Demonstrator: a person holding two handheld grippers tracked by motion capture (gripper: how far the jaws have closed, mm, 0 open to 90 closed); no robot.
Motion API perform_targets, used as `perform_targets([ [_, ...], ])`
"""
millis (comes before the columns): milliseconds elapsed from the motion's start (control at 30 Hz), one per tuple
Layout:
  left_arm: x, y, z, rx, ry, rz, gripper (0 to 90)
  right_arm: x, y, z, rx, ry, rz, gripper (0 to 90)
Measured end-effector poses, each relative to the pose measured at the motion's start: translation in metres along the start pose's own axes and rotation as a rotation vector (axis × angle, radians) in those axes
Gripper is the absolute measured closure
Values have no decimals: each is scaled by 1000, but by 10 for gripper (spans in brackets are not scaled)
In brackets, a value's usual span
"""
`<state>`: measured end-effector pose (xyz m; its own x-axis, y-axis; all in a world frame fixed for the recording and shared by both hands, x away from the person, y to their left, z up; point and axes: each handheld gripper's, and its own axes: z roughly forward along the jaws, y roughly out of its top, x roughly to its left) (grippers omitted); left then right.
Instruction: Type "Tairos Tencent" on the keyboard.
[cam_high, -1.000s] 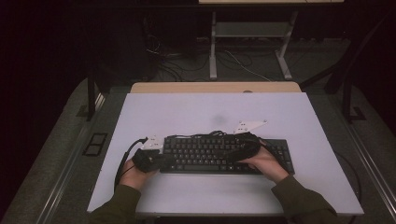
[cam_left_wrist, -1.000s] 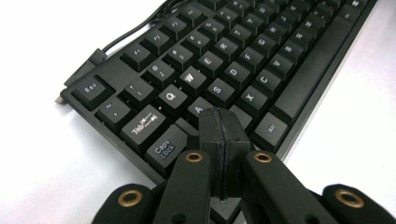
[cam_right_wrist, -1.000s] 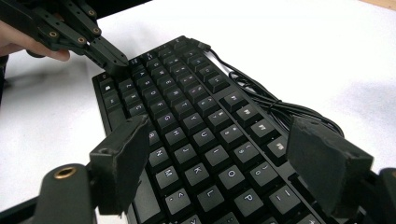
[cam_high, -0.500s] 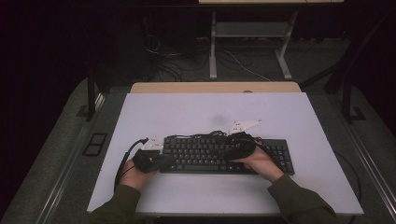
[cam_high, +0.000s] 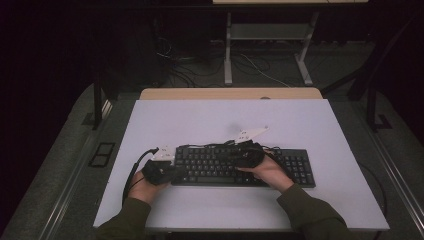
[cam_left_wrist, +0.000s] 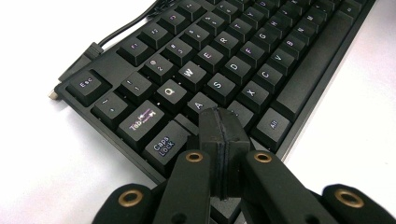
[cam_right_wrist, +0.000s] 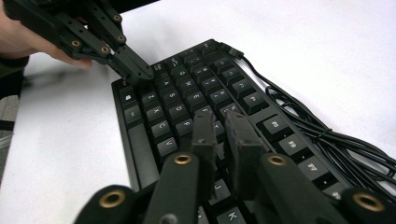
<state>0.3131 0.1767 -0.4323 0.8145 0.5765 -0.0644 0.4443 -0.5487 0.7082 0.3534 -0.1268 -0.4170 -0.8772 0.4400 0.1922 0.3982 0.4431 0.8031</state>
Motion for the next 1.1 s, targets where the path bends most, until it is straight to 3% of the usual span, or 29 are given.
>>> perform_targets([
  [167, 0, 0, 0, 0, -2, -3, 888, -1, 3, 6, 10, 0, -3, 887],
  [1100, 1, -1, 0, -4, -8, -10, 888, 3, 15, 46, 146, -20, 2, 891],
])
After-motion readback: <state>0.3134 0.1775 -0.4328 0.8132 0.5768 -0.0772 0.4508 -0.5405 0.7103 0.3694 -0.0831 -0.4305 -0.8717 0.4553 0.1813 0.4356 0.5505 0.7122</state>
